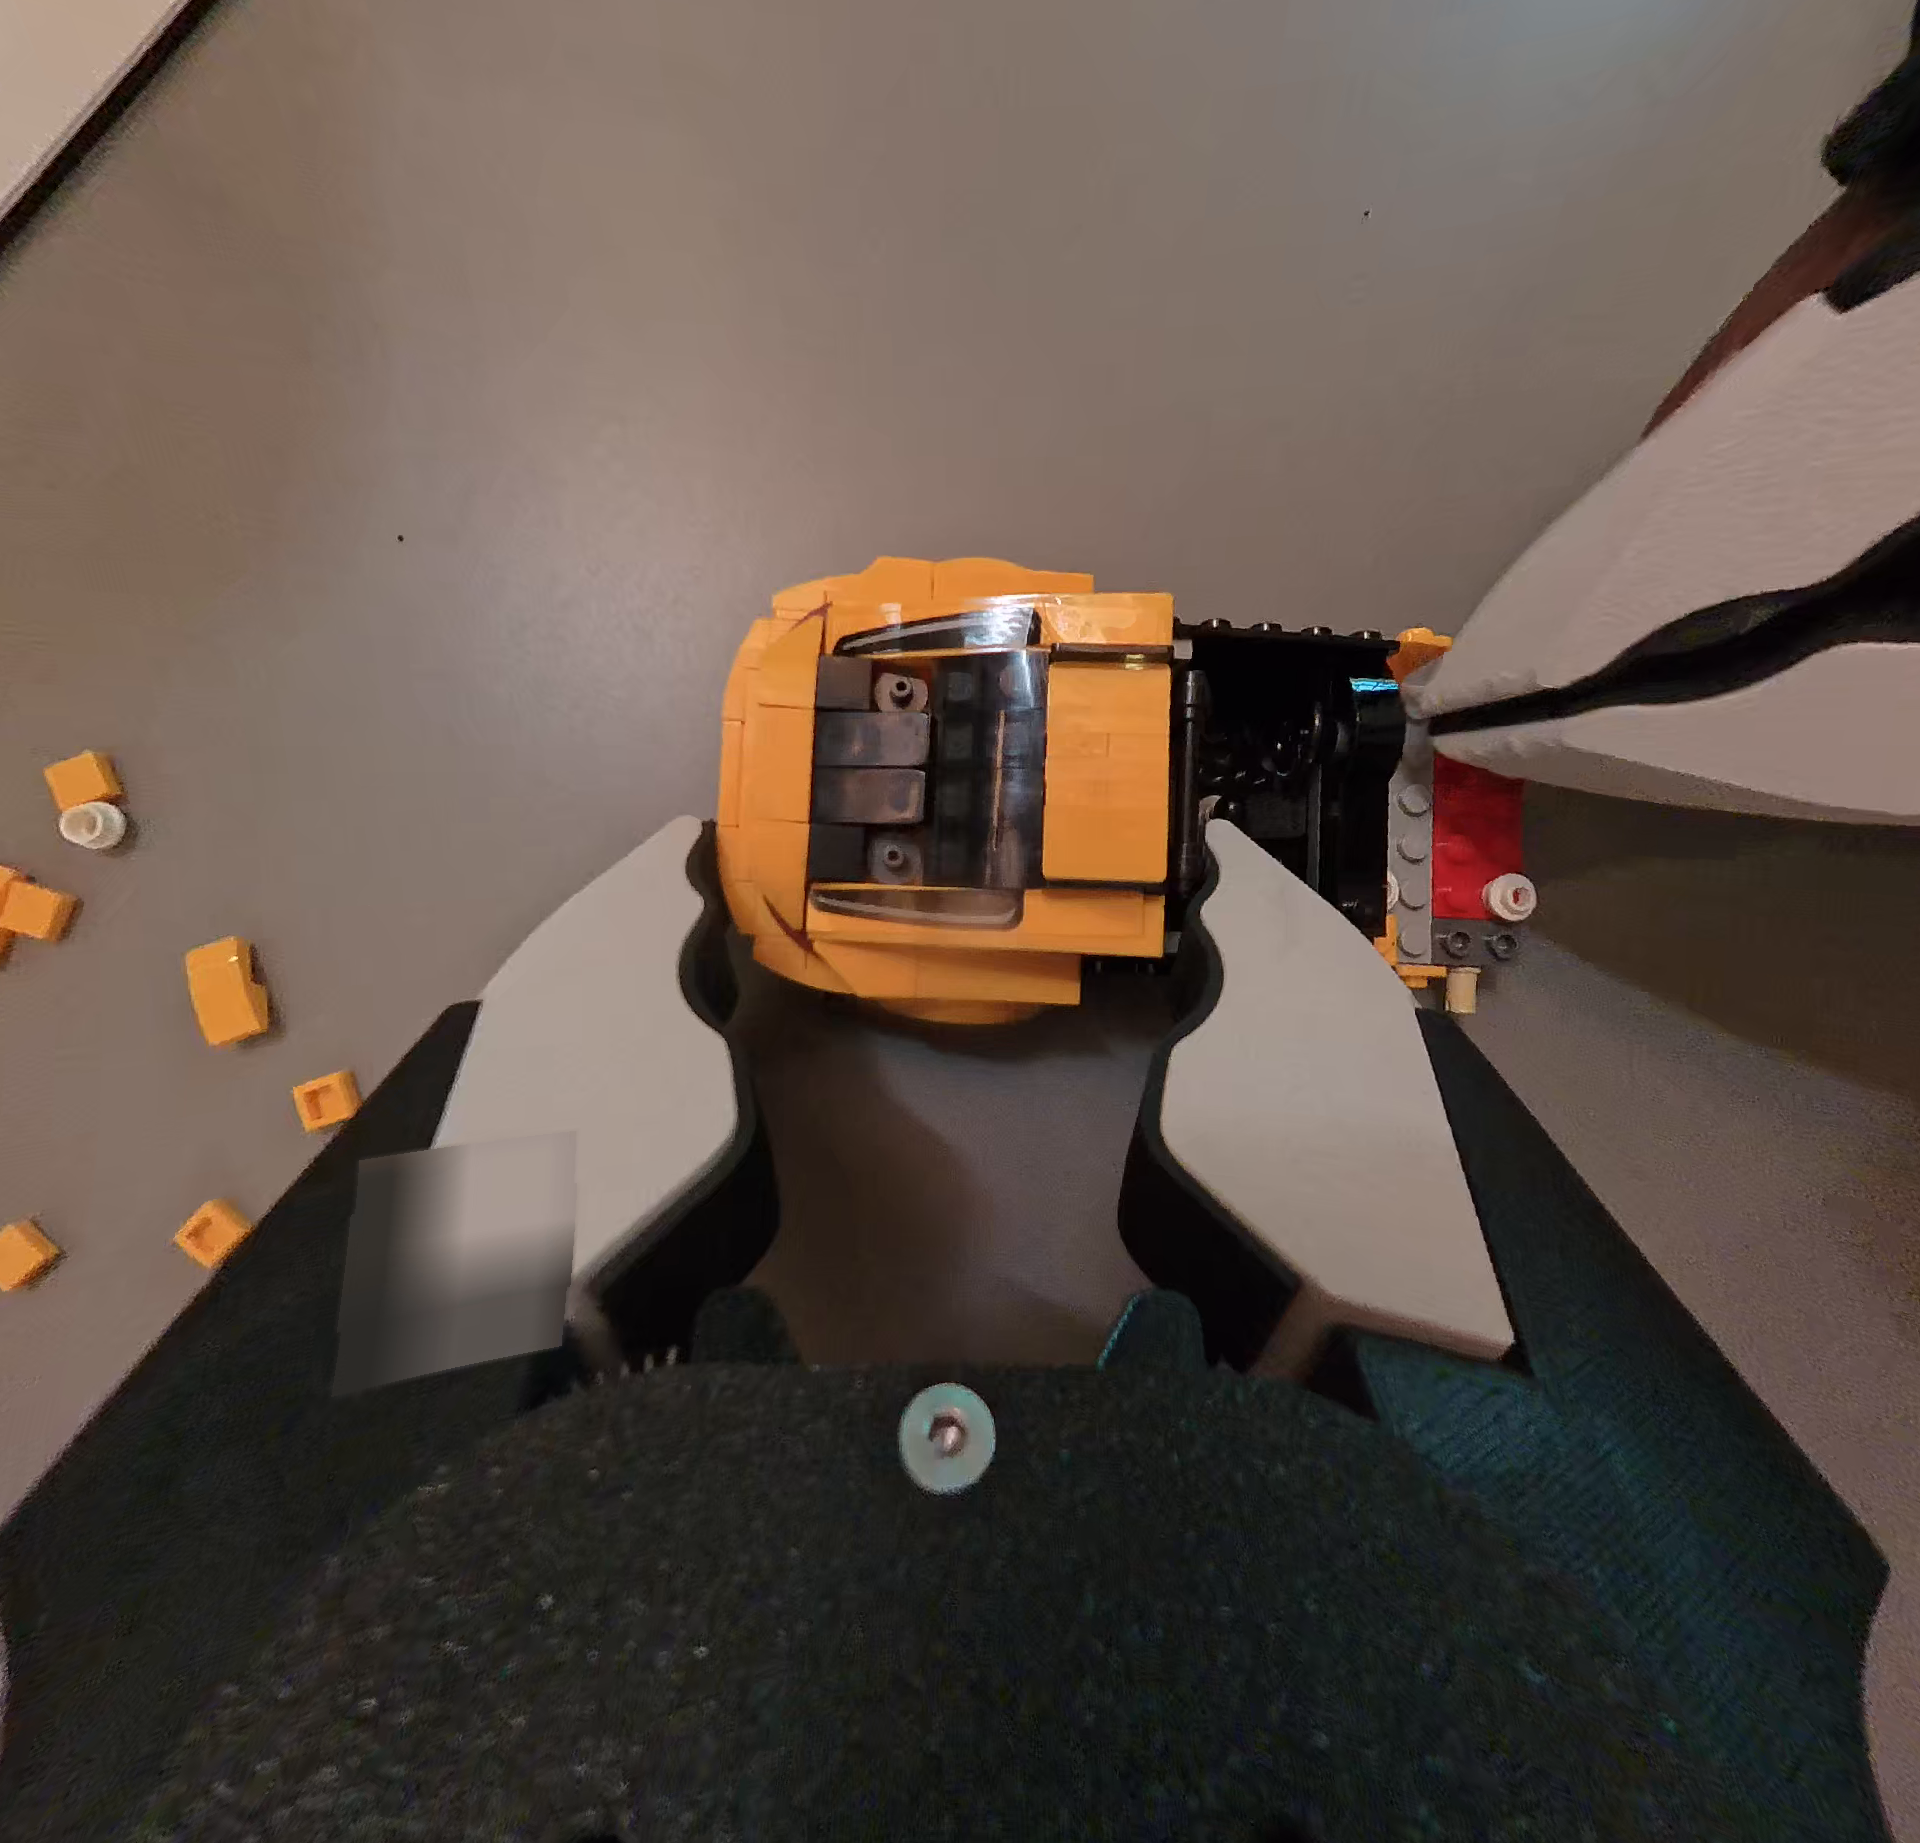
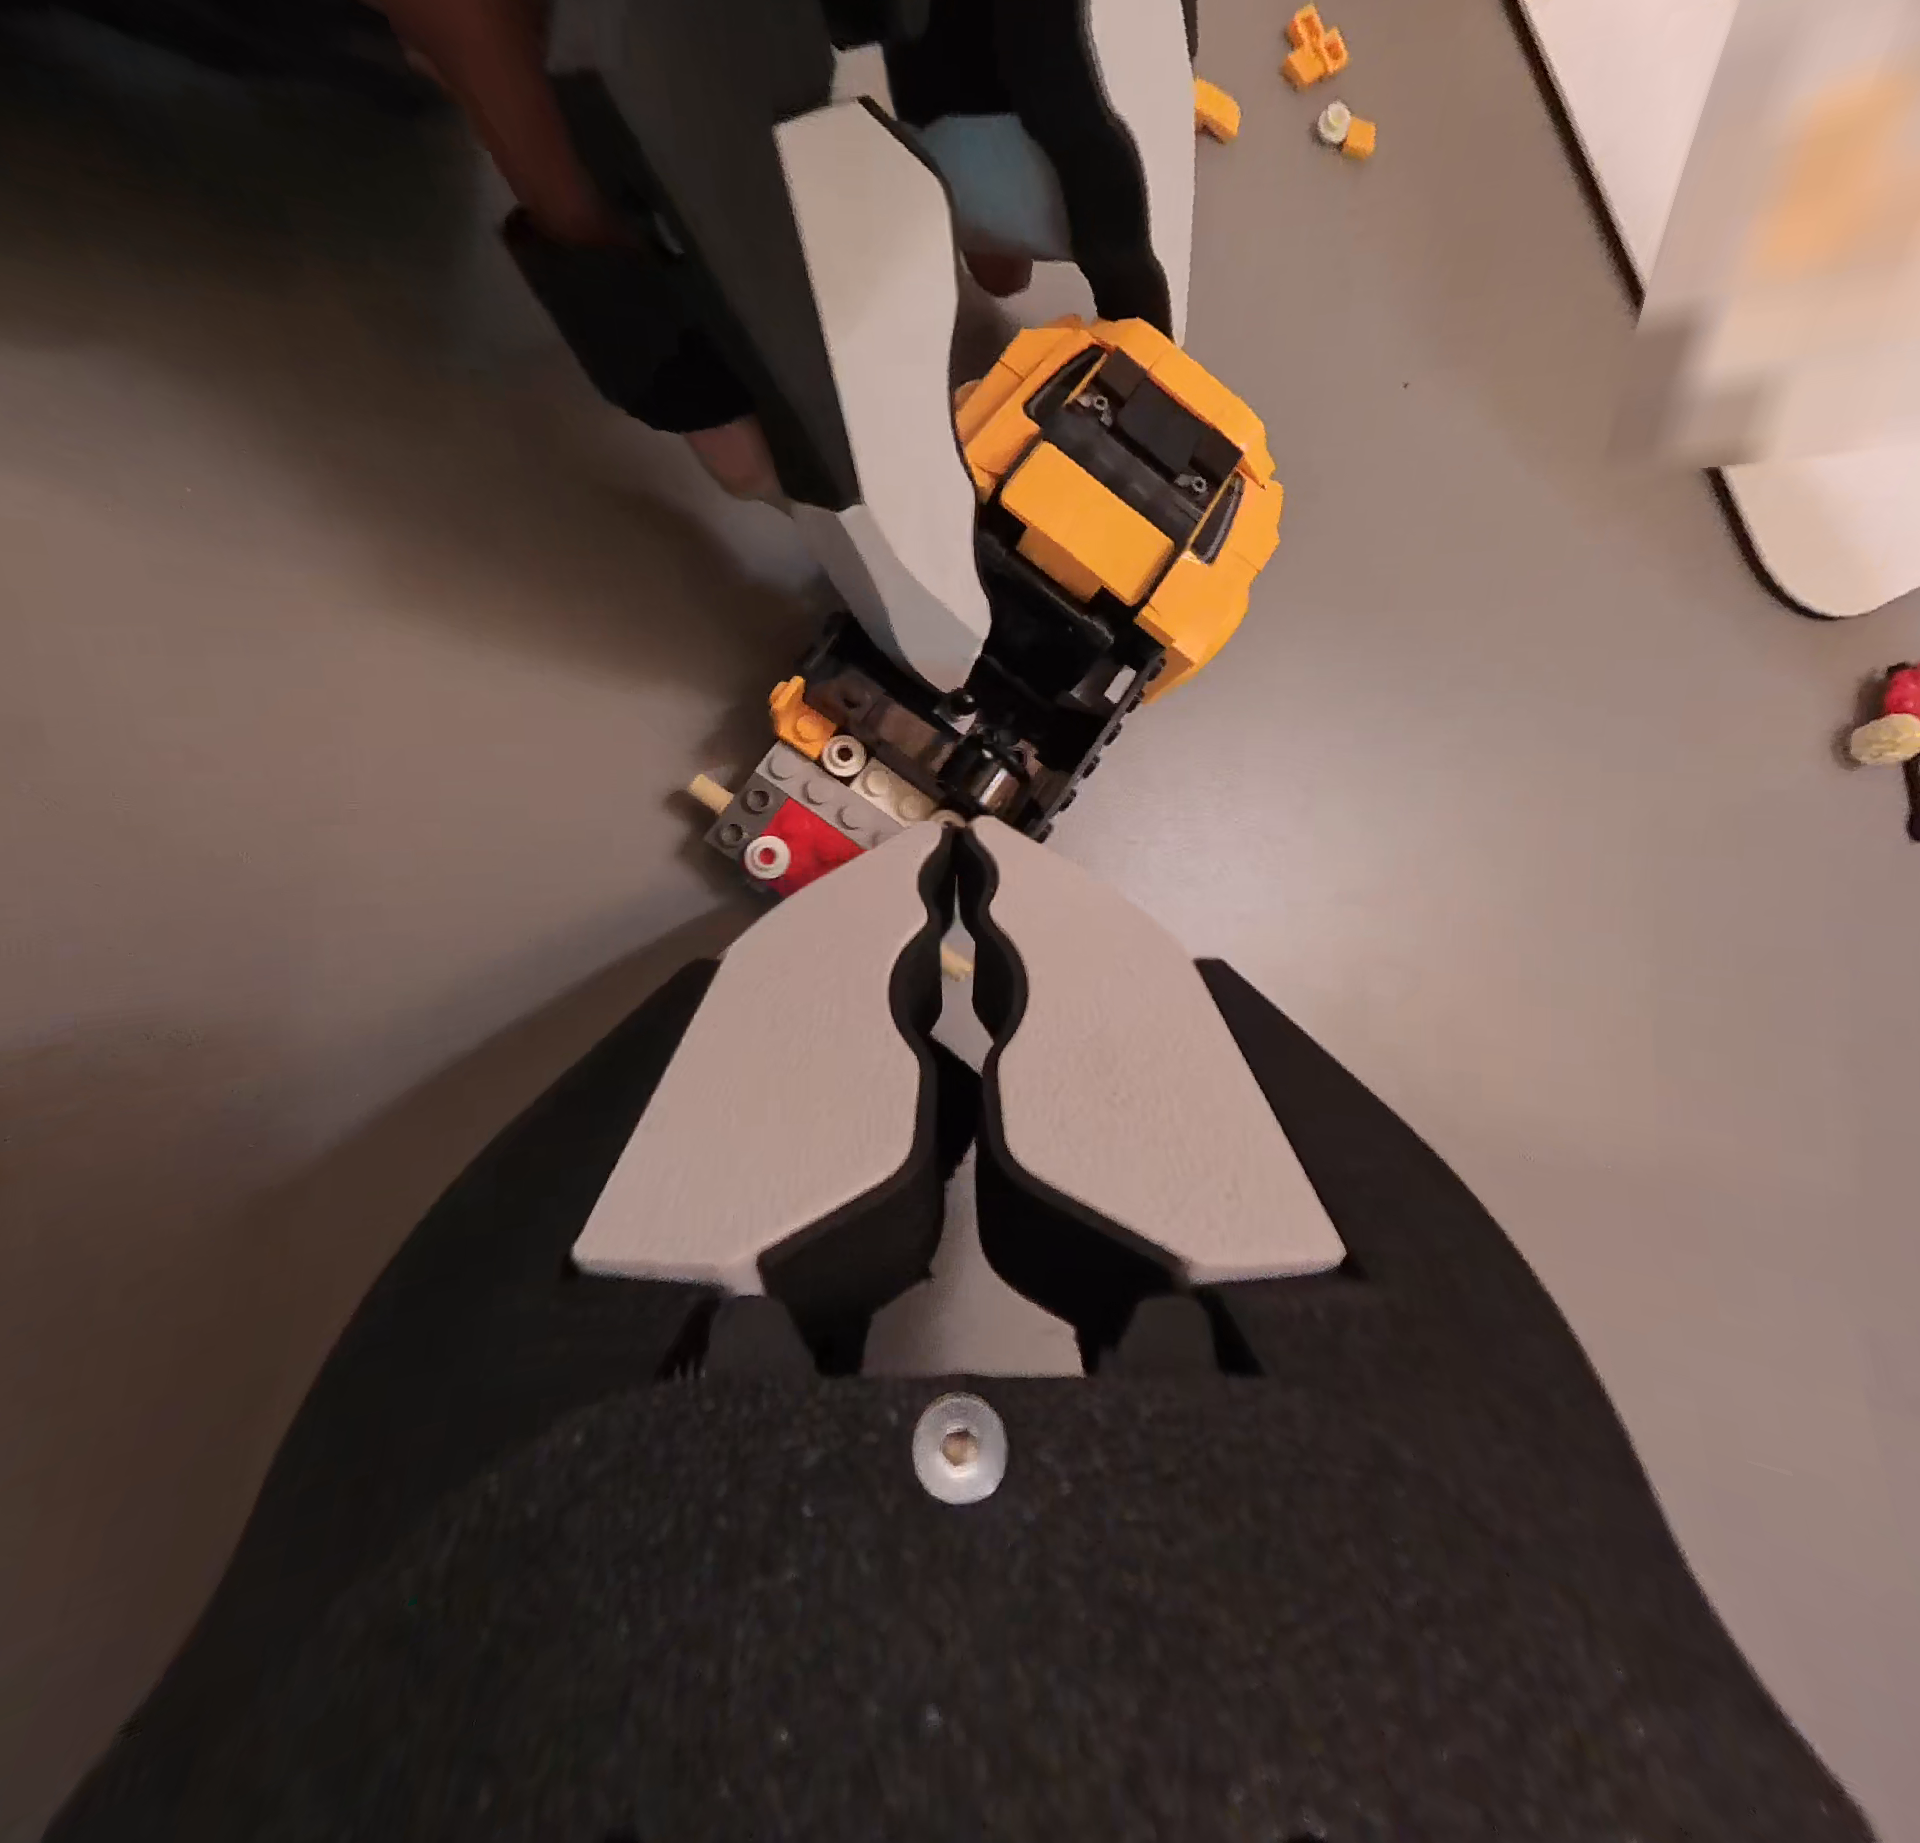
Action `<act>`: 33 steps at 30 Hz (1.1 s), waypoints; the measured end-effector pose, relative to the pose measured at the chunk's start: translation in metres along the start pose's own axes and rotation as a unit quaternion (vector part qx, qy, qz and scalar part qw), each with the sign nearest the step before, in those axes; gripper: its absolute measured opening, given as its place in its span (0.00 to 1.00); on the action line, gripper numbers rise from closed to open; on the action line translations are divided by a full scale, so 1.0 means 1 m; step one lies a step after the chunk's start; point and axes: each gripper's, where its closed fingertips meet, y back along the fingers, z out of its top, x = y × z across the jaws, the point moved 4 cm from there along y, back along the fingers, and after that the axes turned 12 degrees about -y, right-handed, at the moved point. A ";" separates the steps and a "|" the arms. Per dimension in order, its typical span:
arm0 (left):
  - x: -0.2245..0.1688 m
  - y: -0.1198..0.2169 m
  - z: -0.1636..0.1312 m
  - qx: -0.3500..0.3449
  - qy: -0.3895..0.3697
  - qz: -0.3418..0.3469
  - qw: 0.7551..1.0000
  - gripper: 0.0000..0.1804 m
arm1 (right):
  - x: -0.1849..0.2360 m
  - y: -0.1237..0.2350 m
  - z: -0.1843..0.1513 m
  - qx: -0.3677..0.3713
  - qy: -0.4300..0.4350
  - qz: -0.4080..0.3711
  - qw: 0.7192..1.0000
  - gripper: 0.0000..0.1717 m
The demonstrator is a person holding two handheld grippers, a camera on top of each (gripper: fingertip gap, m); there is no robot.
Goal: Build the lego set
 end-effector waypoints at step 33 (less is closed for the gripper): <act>-0.001 0.004 -0.004 0.056 -0.027 -0.023 0.998 0.46 | 0.012 -0.011 0.006 0.181 0.163 -0.062 0.968 0.00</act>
